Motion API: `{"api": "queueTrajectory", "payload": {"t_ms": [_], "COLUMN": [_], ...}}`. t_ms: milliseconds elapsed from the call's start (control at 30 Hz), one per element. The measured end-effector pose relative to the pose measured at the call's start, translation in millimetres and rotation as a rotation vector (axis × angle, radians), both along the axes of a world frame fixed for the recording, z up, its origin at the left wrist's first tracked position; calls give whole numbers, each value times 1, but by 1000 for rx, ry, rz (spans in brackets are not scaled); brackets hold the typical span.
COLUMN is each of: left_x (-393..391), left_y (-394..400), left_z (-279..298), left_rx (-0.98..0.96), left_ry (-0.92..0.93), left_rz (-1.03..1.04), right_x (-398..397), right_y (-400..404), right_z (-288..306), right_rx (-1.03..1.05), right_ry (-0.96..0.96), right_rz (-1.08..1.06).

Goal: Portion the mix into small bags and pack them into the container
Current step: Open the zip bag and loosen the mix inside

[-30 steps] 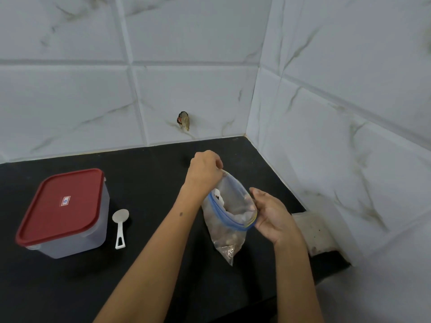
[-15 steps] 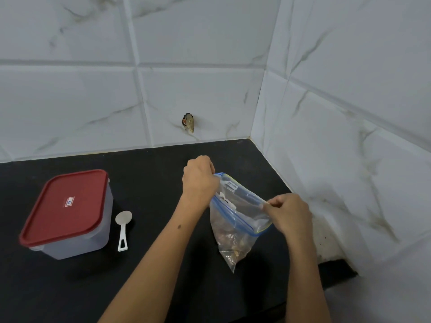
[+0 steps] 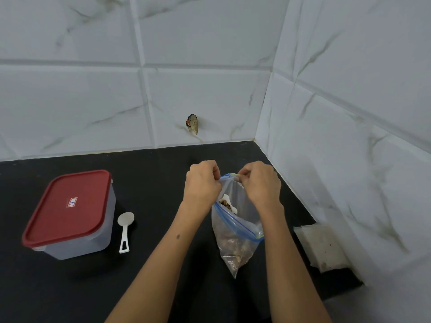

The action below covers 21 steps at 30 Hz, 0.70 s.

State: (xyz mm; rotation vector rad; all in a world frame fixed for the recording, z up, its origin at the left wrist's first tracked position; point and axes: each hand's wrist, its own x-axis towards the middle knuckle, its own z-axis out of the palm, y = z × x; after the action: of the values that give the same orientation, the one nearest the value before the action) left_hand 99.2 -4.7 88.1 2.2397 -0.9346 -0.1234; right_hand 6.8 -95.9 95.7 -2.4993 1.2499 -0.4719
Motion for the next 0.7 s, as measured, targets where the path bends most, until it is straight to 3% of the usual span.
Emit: {"api": "queueTrajectory", "payload": {"t_ms": [300, 500, 567, 633, 700], "left_x": [4, 13, 15, 17, 18], "left_y": [0, -5, -8, -10, -10], "left_z": [-1, -12, -14, -14, -13], "left_rx": [-64, -42, -54, -99, -201], "left_ry": [139, 404, 584, 897, 1286], "left_rz": [-18, -51, -40, 7, 33], "right_x": [2, 9, 17, 15, 11], "right_y": [-14, -16, -19, -22, -28], "right_z": [-9, -14, -13, -14, -18], "right_rx": [160, 395, 562, 788, 1042], "right_ry": [-50, -83, -69, -71, -262], "right_rz": [156, 133, -9, -34, 12]}}
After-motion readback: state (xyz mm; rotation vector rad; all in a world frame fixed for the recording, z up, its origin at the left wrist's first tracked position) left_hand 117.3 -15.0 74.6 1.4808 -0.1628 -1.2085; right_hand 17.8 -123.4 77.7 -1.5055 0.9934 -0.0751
